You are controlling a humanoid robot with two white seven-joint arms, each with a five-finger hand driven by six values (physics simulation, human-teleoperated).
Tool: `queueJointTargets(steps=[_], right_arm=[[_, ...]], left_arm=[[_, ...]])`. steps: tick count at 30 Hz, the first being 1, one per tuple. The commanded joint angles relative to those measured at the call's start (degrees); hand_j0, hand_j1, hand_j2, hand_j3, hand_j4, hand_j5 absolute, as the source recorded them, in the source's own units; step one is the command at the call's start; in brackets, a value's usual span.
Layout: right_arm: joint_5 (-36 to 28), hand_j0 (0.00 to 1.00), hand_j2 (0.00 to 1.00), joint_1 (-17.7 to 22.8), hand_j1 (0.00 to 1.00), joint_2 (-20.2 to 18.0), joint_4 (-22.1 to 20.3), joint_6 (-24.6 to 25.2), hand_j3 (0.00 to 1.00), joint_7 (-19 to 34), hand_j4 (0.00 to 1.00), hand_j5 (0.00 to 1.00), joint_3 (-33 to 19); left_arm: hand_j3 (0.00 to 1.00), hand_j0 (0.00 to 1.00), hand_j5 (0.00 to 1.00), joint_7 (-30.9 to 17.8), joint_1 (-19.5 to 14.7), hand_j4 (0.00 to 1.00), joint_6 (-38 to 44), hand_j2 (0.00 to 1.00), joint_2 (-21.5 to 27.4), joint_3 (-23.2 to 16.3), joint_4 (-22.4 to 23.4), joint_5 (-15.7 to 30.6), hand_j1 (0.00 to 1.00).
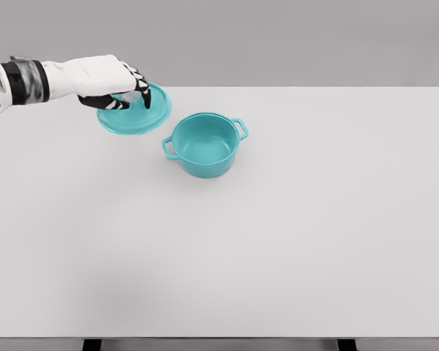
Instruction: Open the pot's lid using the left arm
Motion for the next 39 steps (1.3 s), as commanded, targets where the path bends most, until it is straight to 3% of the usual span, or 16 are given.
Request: queueJointTargets(steps=[1,21,39], right_arm=[[0.0,1.00,1.00,0.0,1.00,0.0,0.0,0.0,1.00,0.0,1.00,1.00,0.0],[0.0,1.00,1.00,0.0,1.00,0.0,0.0,0.0,1.00,0.0,1.00,1.00,0.0],[0.0,1.00,1.00,0.0,1.00,0.0,0.0,0.0,1.00,0.0,1.00,1.00,0.0]], left_arm=[[0.53,0.53,0.53,0.0,0.0,0.53,0.2,0.53,2.0,0.6,0.0,0.6,0.53],[0.52,0.52,0.52,0.0,6.9,0.52,0.2,0.52,2.1,0.8,0.7,0.2,0.52],[0.52,0.52,0.52,0.0,10.1,0.52,0.2,0.52,1.8,0.8,0.9,-0.2,0.52]])
